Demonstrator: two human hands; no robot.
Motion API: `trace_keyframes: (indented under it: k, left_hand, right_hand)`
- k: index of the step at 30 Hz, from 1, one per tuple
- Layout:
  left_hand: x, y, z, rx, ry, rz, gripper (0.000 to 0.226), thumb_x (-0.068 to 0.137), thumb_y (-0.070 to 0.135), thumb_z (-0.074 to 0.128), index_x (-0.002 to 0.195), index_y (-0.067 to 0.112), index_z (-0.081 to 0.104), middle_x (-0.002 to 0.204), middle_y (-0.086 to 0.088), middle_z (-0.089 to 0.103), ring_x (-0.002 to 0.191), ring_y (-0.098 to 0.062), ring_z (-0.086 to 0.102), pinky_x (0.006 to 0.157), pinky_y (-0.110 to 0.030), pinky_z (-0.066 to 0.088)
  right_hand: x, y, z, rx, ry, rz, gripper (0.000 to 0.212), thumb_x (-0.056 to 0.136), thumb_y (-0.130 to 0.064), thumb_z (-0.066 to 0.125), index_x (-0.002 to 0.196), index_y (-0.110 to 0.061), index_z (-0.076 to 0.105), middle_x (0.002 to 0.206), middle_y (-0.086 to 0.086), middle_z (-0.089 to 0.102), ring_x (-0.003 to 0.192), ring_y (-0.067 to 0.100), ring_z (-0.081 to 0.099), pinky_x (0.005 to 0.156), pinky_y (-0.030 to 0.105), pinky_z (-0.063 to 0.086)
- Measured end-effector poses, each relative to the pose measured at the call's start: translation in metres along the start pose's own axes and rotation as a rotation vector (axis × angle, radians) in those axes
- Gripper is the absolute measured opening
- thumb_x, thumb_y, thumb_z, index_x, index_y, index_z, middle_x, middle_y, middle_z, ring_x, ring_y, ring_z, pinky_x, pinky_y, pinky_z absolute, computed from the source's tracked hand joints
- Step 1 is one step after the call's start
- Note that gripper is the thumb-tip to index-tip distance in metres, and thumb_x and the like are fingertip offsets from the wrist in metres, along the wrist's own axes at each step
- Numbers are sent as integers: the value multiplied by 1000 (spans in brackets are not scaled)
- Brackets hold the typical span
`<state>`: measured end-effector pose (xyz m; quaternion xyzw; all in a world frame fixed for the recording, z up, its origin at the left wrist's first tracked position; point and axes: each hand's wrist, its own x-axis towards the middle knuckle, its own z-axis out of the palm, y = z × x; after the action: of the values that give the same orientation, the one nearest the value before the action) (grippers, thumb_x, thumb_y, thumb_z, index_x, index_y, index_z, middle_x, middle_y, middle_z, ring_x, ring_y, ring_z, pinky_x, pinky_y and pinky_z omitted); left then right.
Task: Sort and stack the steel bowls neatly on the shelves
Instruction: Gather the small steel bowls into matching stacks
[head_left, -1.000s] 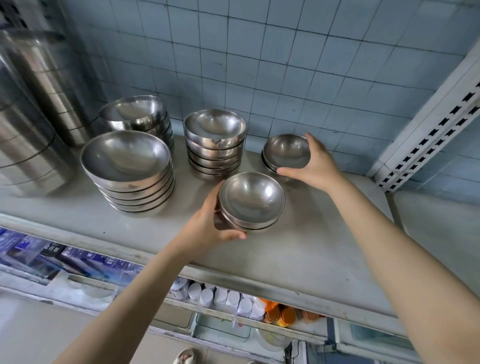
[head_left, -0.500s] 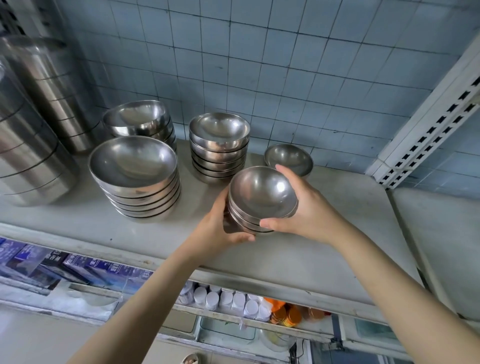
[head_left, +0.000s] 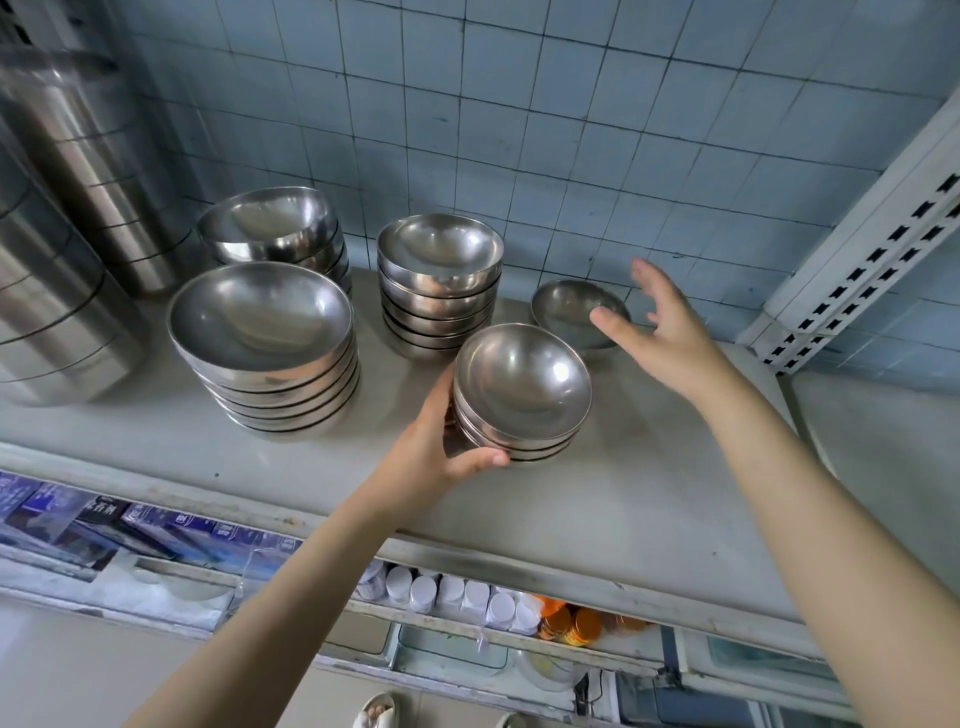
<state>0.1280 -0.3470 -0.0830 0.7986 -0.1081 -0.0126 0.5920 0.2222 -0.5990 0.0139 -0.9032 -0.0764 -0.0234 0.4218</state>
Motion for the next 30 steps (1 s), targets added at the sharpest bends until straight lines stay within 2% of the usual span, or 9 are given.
trace_keyframes:
  k: [5, 7, 10, 13, 16, 20, 22, 25, 30]
  left_hand:
    - [0, 0, 0, -1, -2, -9, 104, 70, 50, 81, 153, 32, 19, 141, 22, 47, 128, 6, 50, 109, -22, 41]
    - [0, 0, 1, -9, -5, -8, 102, 72, 43, 84, 152, 30, 21, 137, 26, 49, 124, 8, 52, 105, -17, 42]
    - [1, -1, 2, -24, -2, -14, 100, 72, 38, 83, 152, 26, 24, 135, 23, 53, 124, 5, 54, 101, -13, 42]
    - [1, 0, 1, -29, 0, -24, 105, 68, 53, 83, 152, 28, 25, 135, 23, 55, 124, 0, 56, 104, -21, 45]
    - [1, -1, 1, -19, 15, -36, 103, 66, 50, 82, 151, 35, 26, 134, 23, 57, 123, -2, 58, 108, -35, 46]
    - [1, -3, 0, -19, 21, -49, 109, 65, 50, 82, 154, 30, 24, 138, 14, 57, 123, -3, 59, 109, -42, 46]
    - [1, -3, 0, -15, 25, -51, 110, 64, 52, 82, 154, 31, 24, 139, 17, 55, 124, -1, 57, 109, -40, 46]
    - [1, -2, 0, -23, 26, -41, 111, 64, 58, 83, 154, 29, 25, 141, 17, 54, 128, -3, 55, 111, -41, 44]
    - [0, -2, -1, -48, 10, -51, 119, 59, 70, 81, 153, 24, 25, 142, 8, 55, 128, -7, 55, 110, -44, 44]
  right_hand:
    - [35, 19, -2, -180, -250, 121, 120, 66, -64, 77, 158, -32, 7, 165, -6, 14, 150, 14, 18, 120, 32, 18]
    - [42, 24, 2, -187, -275, 121, 132, 52, -68, 78, 158, -31, 8, 164, -4, 20, 149, 16, 22, 120, 35, 22]
    - [49, 30, 7, -198, -237, 113, 130, 55, -60, 85, 158, -26, 14, 163, -2, 24, 148, 19, 25, 119, 34, 24]
    - [46, 36, 7, -175, -199, 110, 129, 50, -66, 84, 156, -25, 23, 158, -3, 34, 144, 19, 33, 116, 33, 29]
    - [34, 33, -5, -108, -71, 86, 103, 67, -53, 84, 152, -28, 31, 152, -9, 40, 140, 14, 37, 108, 26, 31]
    - [-1, -2, -20, 173, 40, -77, 79, 64, -51, 83, 133, -43, 44, 131, -25, 53, 122, -1, 53, 104, 25, 42]
    - [-24, -20, -13, 243, -45, -141, 84, 59, -53, 81, 133, -45, 43, 134, -21, 54, 123, -2, 54, 105, 24, 42]
    - [-54, -35, 7, 116, -165, -173, 96, 54, -58, 84, 138, -49, 38, 138, -22, 51, 128, 1, 50, 107, 25, 40]
    - [-71, -37, 25, -68, -193, -128, 112, 56, -54, 89, 149, -43, 29, 149, -16, 40, 136, 2, 37, 110, 23, 32]
